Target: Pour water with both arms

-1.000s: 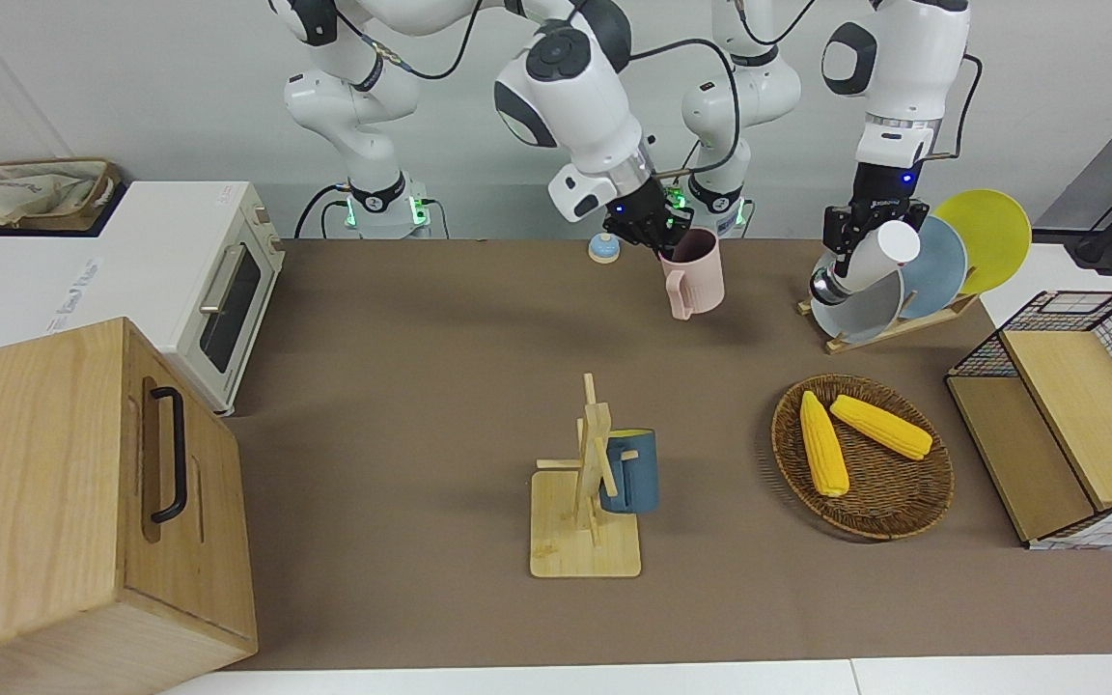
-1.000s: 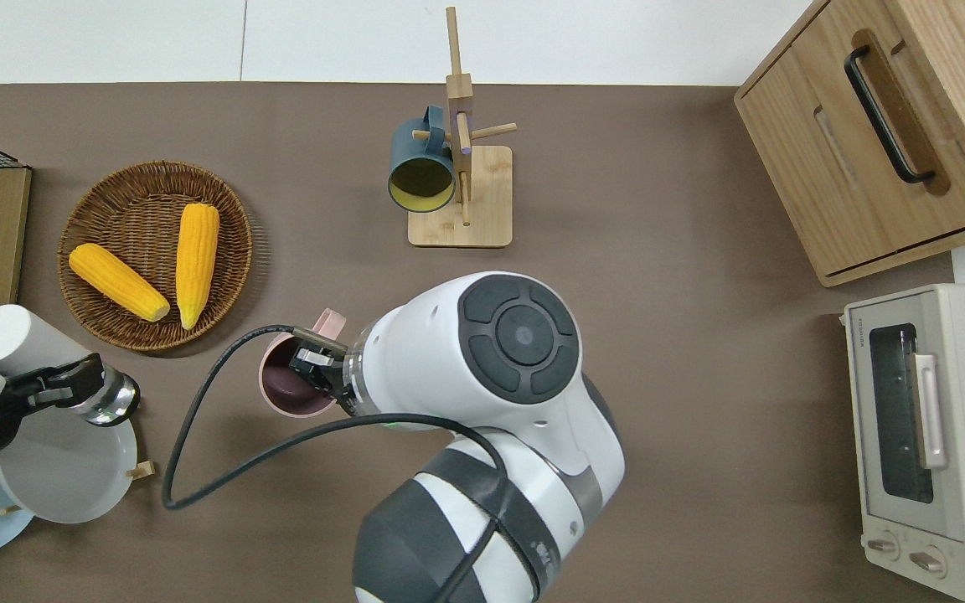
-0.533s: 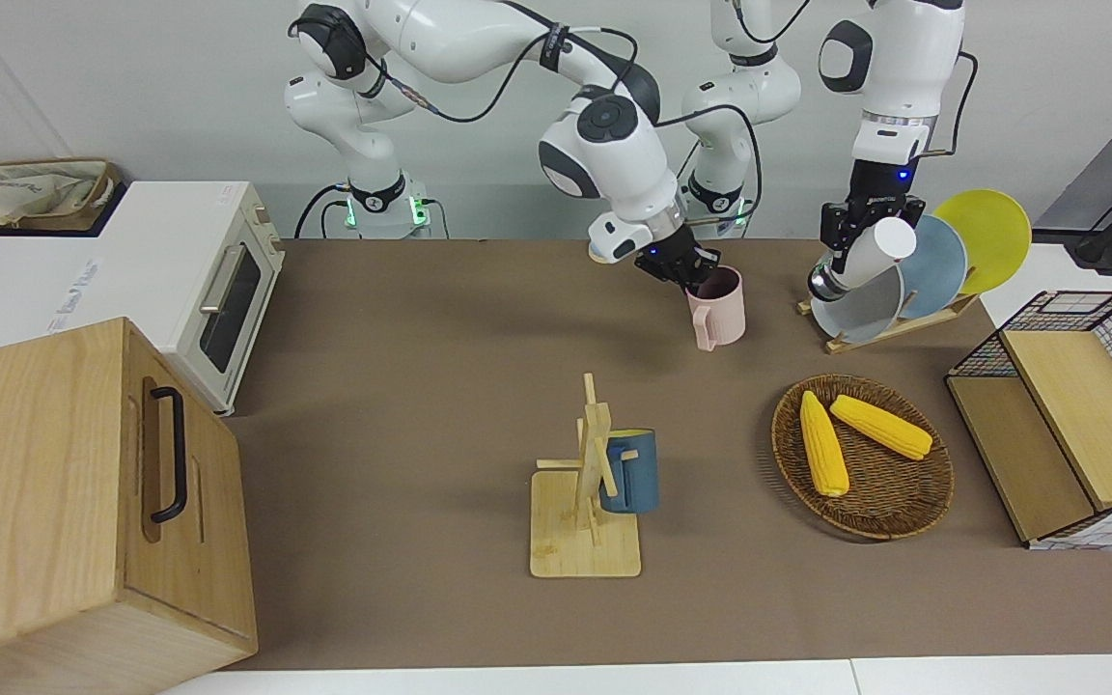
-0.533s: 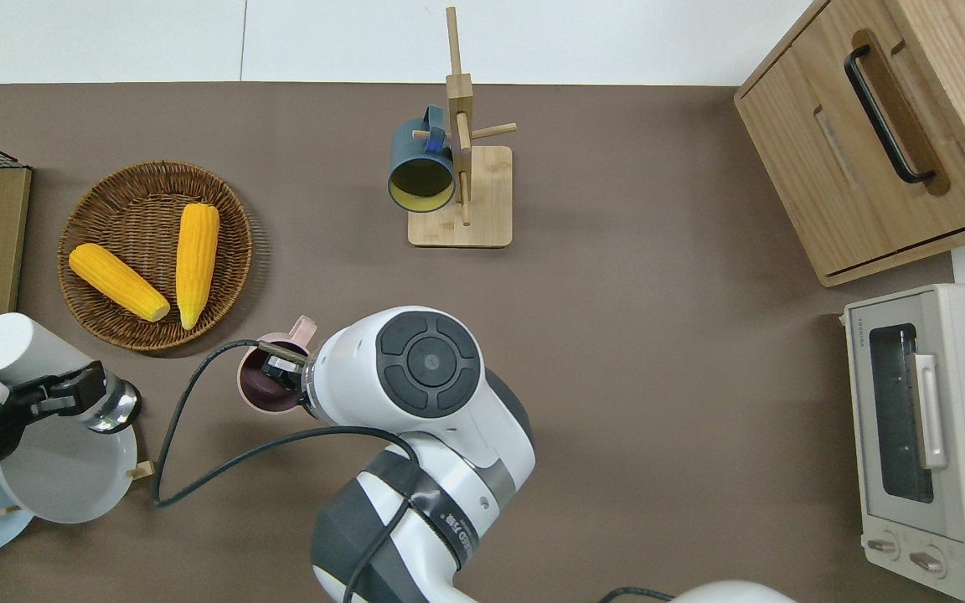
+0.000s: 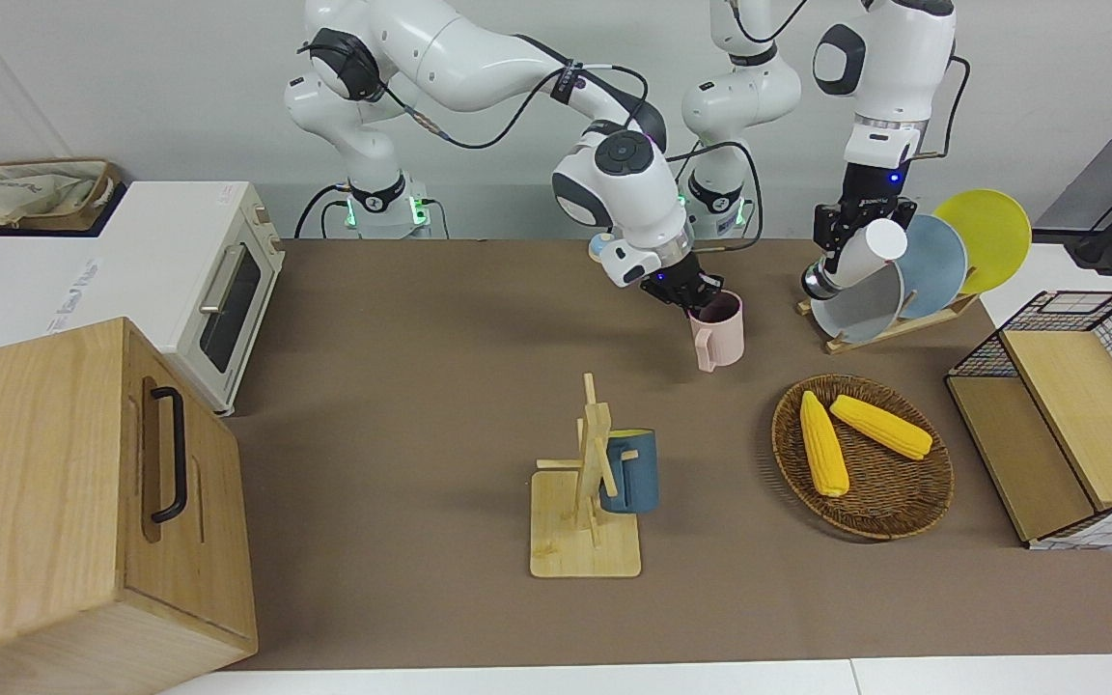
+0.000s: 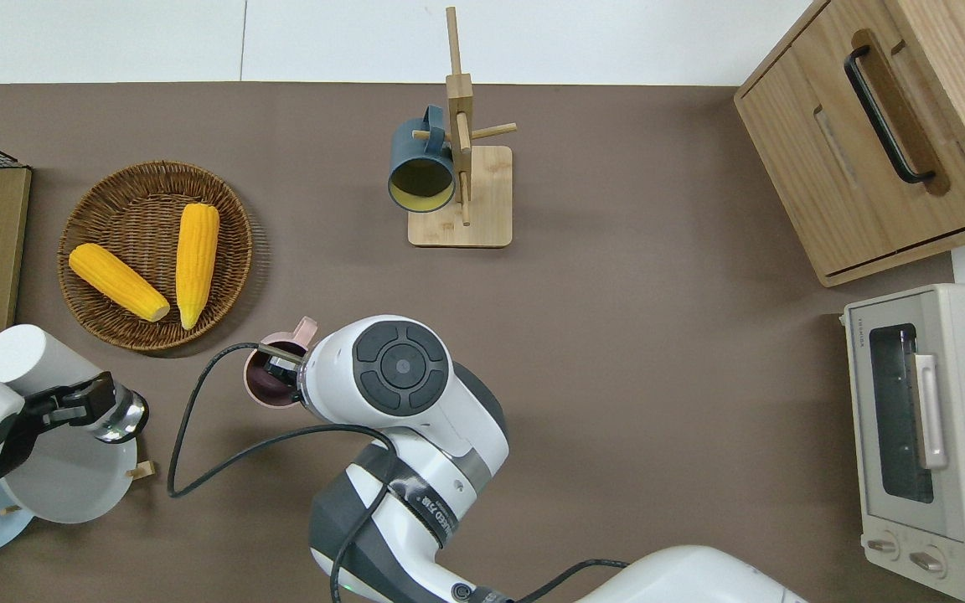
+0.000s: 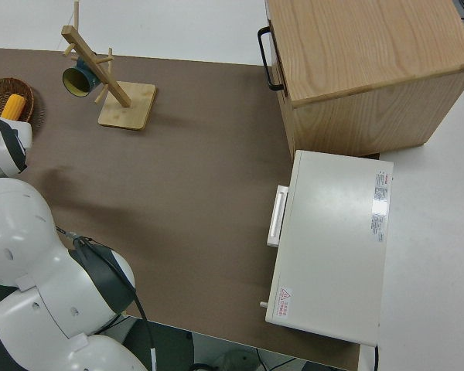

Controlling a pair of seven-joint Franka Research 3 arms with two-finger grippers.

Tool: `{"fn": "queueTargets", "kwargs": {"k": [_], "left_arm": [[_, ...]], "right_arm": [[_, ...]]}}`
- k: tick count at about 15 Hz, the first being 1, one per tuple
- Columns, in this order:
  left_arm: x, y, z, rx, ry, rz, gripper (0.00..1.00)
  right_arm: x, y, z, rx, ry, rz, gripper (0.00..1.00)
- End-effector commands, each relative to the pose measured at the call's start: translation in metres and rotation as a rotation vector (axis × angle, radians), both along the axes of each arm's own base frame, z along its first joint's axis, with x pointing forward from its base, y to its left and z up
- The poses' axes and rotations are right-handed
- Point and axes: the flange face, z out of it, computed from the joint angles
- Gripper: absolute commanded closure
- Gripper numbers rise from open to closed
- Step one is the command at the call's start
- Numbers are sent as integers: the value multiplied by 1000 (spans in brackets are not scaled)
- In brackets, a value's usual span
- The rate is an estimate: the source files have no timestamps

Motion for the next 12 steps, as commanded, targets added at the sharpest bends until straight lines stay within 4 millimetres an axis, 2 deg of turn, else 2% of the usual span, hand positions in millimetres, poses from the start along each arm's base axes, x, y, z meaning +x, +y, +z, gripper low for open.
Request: {"fn": "queueTargets", "kwargs": {"k": [1,7,9,12], "left_arm": [[-11,-6,5,-3,-26,-6,1000],[-12,-12,-2,-4,-14,-20,1000],[-12,-11,-3,-4,-12,-19,1000],[-12,-12,-4,-5,-10,-21,1000]], "right_arm": [[4,12,-11,33,-33,-22,965],[6,17,-36,19,-41,-16,961],[-1,24,-46,8,-51,6,959],[1,23,-49,9,-54,0,934]]}}
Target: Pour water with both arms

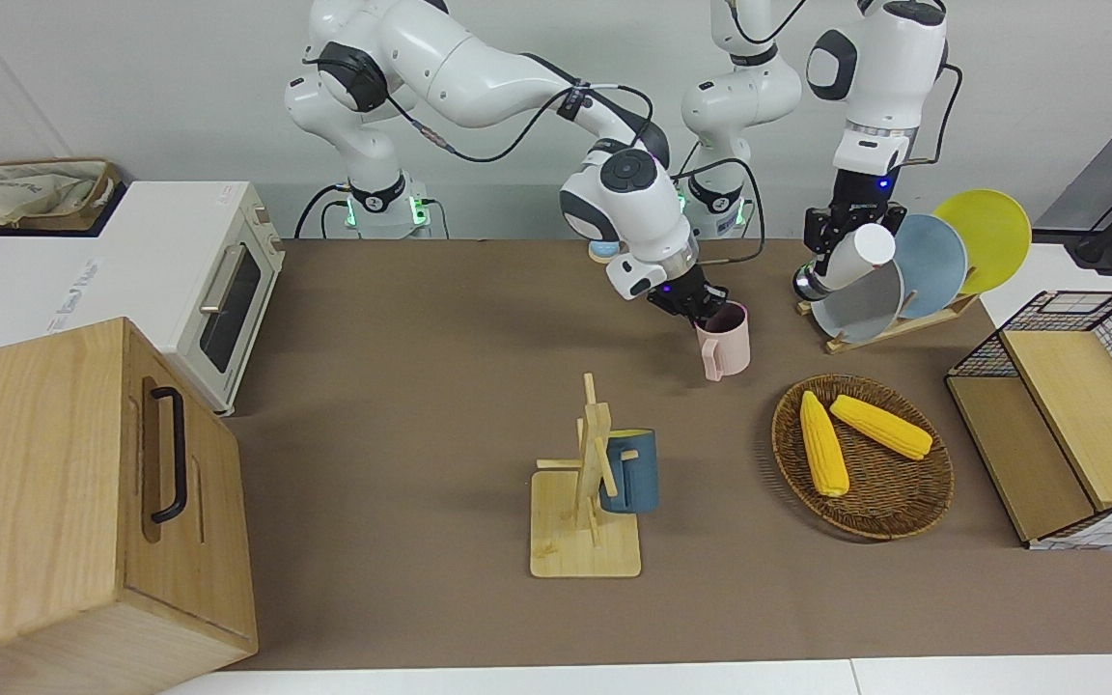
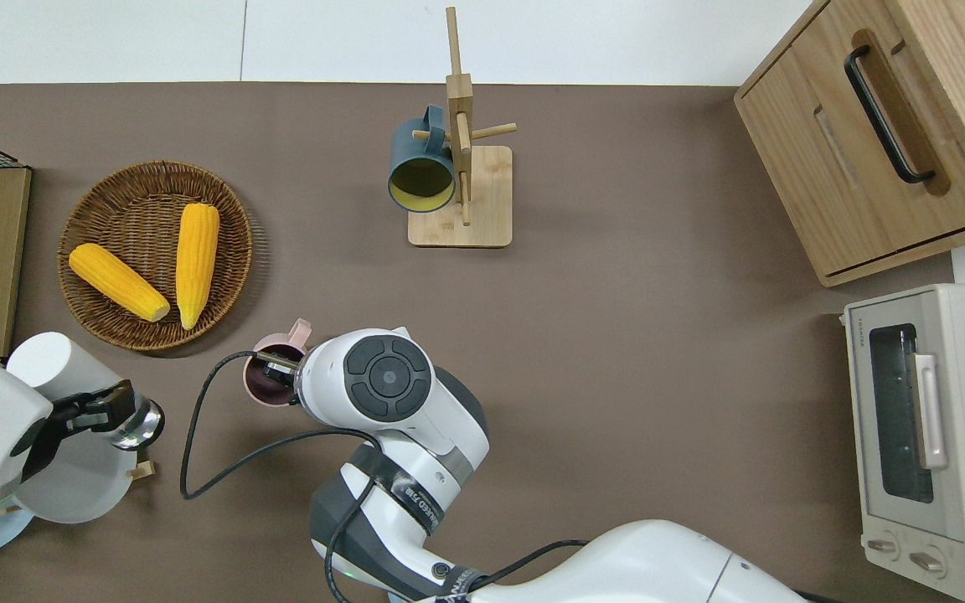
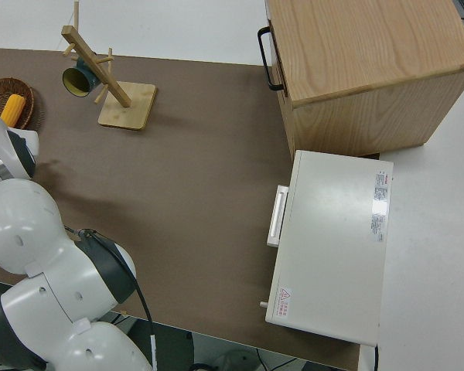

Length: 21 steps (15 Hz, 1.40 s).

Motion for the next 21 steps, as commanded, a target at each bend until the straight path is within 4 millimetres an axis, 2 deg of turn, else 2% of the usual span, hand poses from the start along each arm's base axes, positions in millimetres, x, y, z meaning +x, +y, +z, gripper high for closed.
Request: {"fn": "queueTargets", "kwargs": {"k": [1,6,9,10,11,12,14,21], "left_arm": [[-8,-3,9,-5,-35,-1,1000],[-8,-4,8,-18,-35,2,1000],[-8,-4,9,-18,-37,2,1000],[-8,-4,9,-18,-37,2,1000],[-8,-4,9,-18,-37,4,1000],[-8,-4,8,-20,-36,3,1000],[-7,-4,8,-18,-37,2,1000],[-7,-5,7,-18,-34,1,1000]], "right_arm": [[3,6,-3,5,-21,-20,930],[4,7,-20,-17,-46,4,919],[1,10,-20,-14,-47,9,821],[0,11,-20,-15,-47,9,636],[2,9,-21,-16,-43,4,361],[1,9,-21,-17,-41,3,302],[2,9,-22,-18,-35,-6,17],[9,4,-2,-50,-30,-5,15]]}}
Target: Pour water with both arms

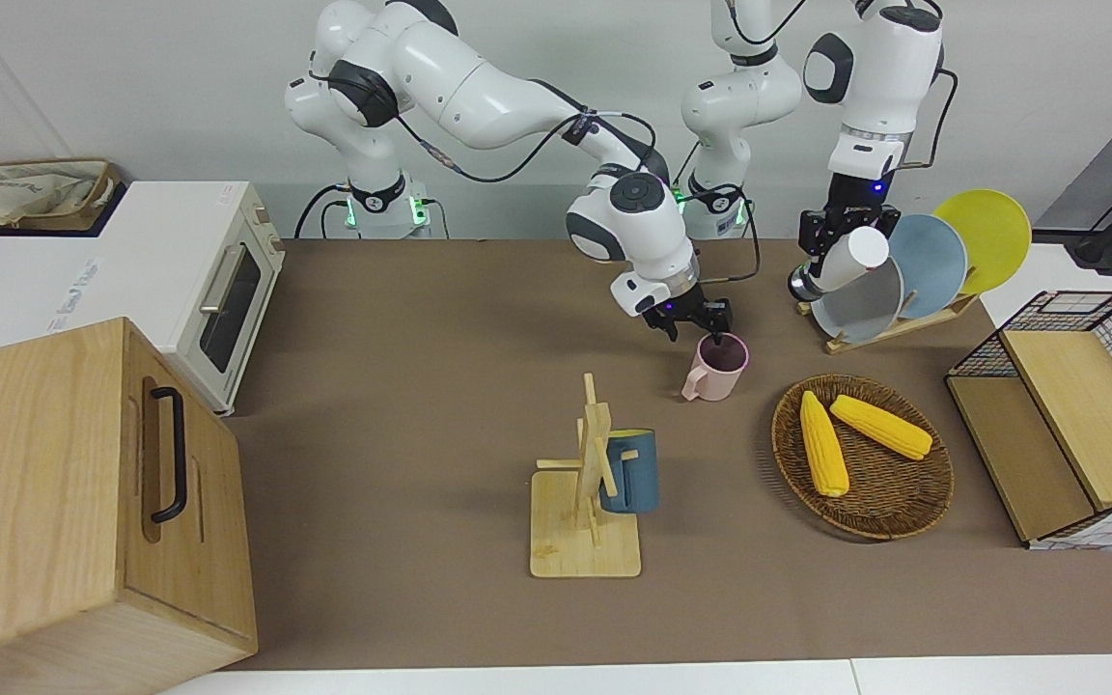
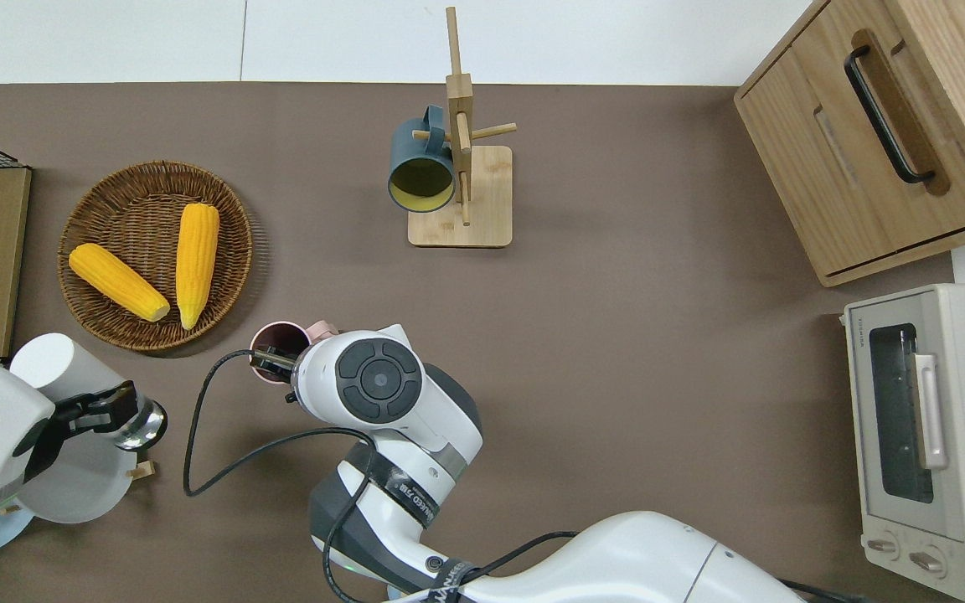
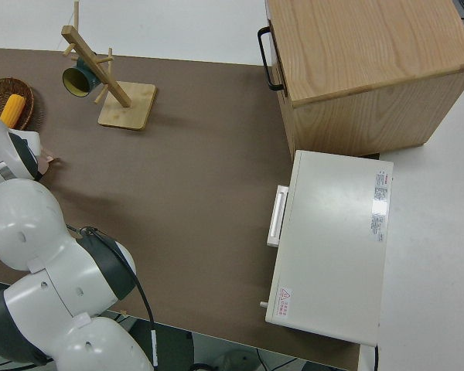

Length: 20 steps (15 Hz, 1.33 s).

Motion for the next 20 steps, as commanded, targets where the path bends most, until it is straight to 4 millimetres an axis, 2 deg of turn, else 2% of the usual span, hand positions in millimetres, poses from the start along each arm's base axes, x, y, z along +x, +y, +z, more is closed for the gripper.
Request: {"fn": "queueTargets", "kwargs": {"k": [1,3,6,9,12,15,20], "left_arm": [[-7,-4,9,-10,-37,-1,1000],[-7,-5,9,-10,-37,-4,1000],[-6,-13,7,-10,-34,-21,1000],[-8,-22,1,-11,-22,-39,1000],[-12,-35,-6,-19,-7,-65,1000],[-18,-58,-16,-38,17,-111,1000],[-21,-89,-35,-62,64,-169,1000]], "right_arm": [[8,-5,19,-43,0,-9,15],[15,-16,41,-71,-5,-1,15],[21,-40,73,-135,-38,99,15],[30,-74,103,-210,-76,222,15],[46,-132,136,-301,-99,369,15],[61,-208,171,-407,-94,559,15],[79,-305,197,-468,-60,700,15]]}}
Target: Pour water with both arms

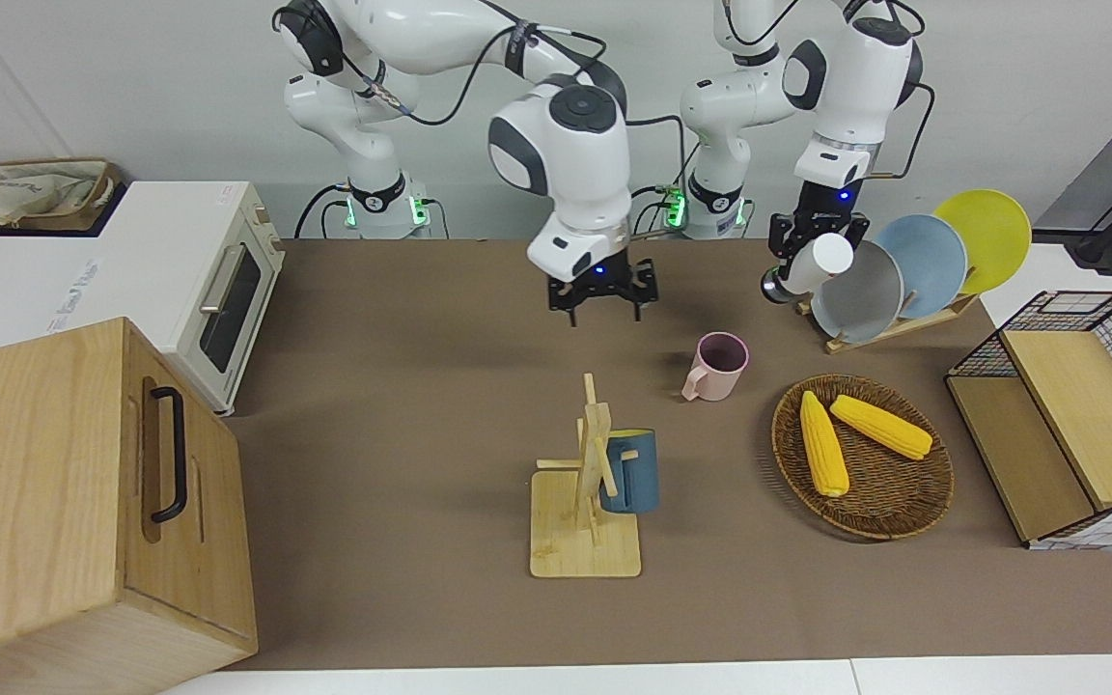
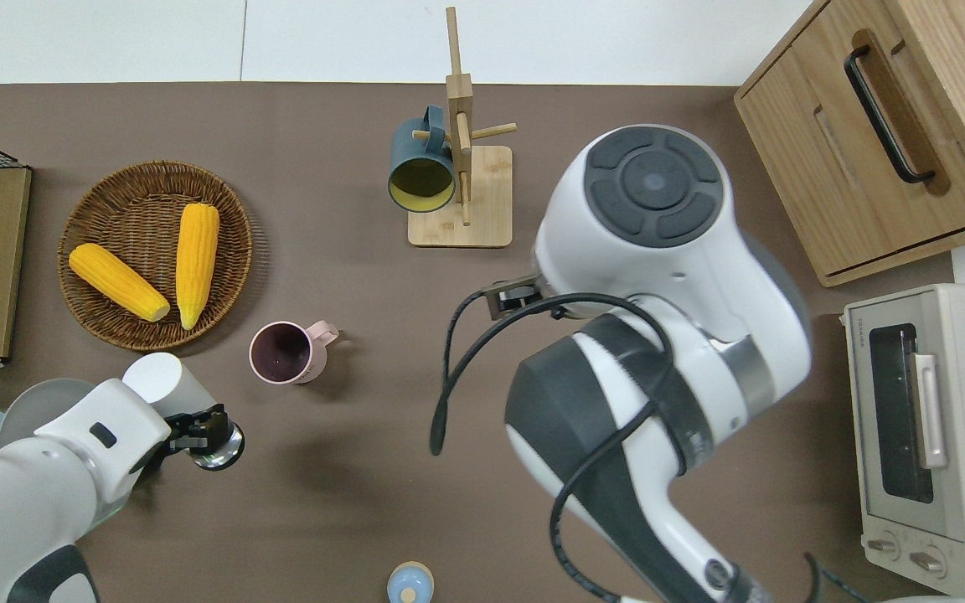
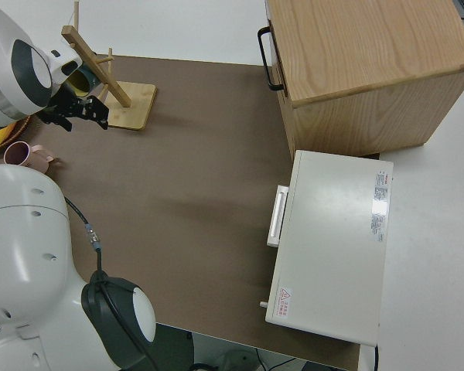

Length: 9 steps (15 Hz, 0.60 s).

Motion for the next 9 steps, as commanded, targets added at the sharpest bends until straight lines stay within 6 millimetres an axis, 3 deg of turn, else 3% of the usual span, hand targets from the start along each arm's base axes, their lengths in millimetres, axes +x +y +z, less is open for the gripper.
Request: {"fn": "queueTargets", "kwargs": {"k": [1,5,9], "left_arm": [[-6,-22,-4,-26,10,-30,1000],[-2,-33,-18,-16,68,-68,1000],[9,-39,-28,-14,120,-81,1000]], "right_arm": [[4,-66,14,-46,30,108,15],[2,-141,44,-68,38,124,15],[-24,-200,85,-83,48,82,15]]}}
